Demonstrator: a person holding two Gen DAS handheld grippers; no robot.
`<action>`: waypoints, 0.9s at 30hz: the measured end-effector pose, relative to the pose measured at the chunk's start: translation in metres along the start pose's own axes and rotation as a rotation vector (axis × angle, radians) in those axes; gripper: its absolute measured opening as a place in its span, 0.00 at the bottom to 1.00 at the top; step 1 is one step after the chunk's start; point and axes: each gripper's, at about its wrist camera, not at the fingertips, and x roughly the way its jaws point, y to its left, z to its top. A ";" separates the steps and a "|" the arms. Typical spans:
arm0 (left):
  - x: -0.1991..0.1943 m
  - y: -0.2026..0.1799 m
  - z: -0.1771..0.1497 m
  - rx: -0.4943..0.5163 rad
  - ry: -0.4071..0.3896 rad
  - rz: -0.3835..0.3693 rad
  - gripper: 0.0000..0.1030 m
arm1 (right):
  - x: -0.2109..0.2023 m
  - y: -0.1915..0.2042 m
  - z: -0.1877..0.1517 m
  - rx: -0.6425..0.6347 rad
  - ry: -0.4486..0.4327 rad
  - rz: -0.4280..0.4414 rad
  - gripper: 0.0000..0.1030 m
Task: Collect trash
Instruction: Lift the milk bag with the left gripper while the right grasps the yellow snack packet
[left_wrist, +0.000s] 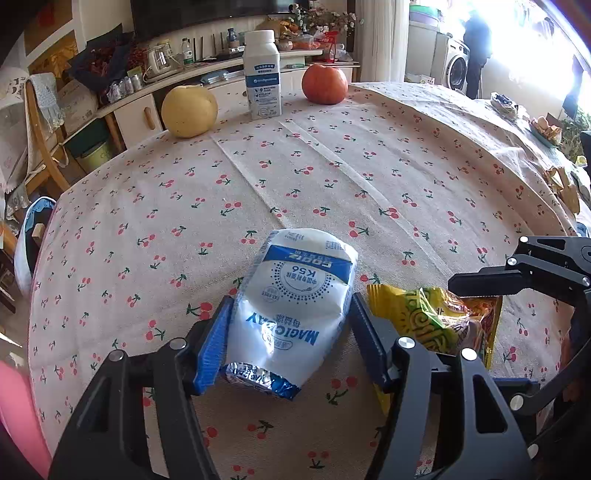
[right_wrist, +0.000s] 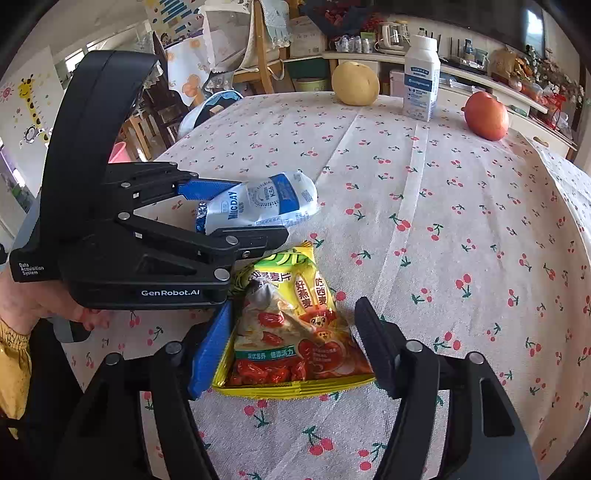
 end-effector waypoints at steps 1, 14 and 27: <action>0.000 0.000 0.000 -0.004 -0.001 0.001 0.61 | 0.000 0.000 0.000 0.003 -0.001 0.002 0.61; -0.004 0.003 -0.005 -0.051 -0.014 0.013 0.60 | -0.004 -0.003 0.003 0.018 -0.029 0.002 0.49; -0.028 0.018 -0.009 -0.131 -0.062 0.031 0.60 | -0.005 0.004 0.008 0.005 -0.045 -0.005 0.35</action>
